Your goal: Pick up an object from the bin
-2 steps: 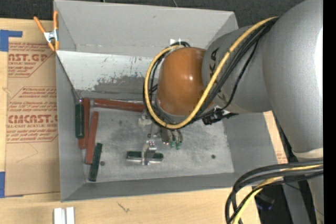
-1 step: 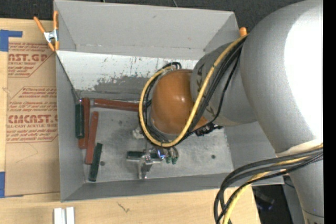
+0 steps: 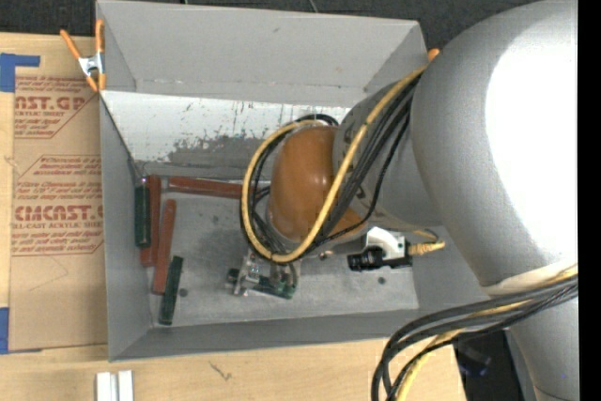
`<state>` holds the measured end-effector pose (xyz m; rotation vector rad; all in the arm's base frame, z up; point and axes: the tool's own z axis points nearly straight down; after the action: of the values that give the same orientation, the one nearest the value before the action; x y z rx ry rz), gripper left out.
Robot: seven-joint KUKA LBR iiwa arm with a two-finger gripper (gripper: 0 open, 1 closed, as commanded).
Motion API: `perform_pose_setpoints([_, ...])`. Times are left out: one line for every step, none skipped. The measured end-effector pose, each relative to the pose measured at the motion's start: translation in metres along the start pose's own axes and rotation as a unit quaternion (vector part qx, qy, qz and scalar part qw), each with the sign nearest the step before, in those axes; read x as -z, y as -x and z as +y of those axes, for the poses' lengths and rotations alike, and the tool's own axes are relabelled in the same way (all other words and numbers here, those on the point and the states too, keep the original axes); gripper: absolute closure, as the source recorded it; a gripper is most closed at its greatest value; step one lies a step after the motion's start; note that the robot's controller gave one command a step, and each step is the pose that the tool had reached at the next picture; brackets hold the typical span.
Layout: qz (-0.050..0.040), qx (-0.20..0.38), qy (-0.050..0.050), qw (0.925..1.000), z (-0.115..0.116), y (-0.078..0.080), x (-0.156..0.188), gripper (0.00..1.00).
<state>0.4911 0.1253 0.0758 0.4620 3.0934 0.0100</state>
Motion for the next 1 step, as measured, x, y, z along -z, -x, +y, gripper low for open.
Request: perform_pose_setpoints([0.0, 0.0, 0.0, 1.0, 0.0, 0.0, 0.0, 1.0])
